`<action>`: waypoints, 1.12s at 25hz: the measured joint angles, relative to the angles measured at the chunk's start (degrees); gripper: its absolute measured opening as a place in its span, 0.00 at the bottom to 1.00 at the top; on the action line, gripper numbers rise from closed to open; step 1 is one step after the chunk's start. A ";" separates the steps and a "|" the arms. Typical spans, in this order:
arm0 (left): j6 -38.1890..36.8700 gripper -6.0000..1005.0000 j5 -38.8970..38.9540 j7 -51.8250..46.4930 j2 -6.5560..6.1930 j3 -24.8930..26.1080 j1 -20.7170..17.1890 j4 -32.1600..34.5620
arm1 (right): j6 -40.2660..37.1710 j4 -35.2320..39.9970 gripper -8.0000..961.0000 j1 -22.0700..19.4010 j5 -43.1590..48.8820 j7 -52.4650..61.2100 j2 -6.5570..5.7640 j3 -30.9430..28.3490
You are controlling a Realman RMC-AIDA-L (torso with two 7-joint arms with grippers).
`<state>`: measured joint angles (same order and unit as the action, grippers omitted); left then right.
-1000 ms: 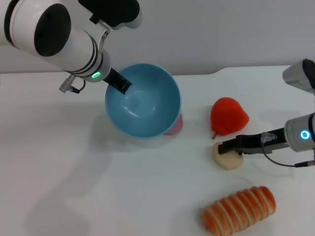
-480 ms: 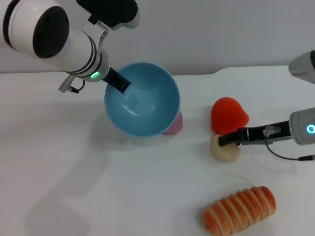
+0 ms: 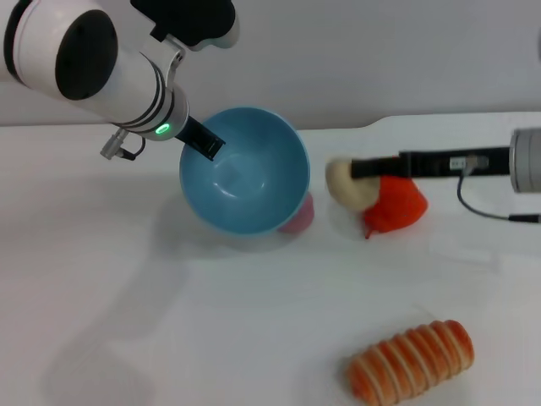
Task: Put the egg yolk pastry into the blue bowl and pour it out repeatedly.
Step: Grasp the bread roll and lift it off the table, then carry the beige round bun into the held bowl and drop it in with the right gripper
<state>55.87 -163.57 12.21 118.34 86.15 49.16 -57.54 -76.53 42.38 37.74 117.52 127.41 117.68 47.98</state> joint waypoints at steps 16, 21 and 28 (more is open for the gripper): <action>6.59 0.01 0.86 -1.84 0.22 -1.07 1.40 -0.47 | 0.50 -6.29 0.19 8.81 -7.45 -3.73 0.57 0.40; 7.11 0.01 1.42 -2.22 0.23 -1.72 1.59 -0.53 | 3.01 -12.89 0.16 10.74 -8.41 -5.50 0.88 0.93; 6.92 0.01 1.51 -2.25 0.22 -1.79 1.22 -0.56 | 7.64 -15.15 0.10 10.44 -8.82 -6.36 1.01 1.25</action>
<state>62.80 -162.06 9.96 118.57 84.37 50.38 -58.10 -68.89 27.24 48.18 108.69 121.05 118.69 49.23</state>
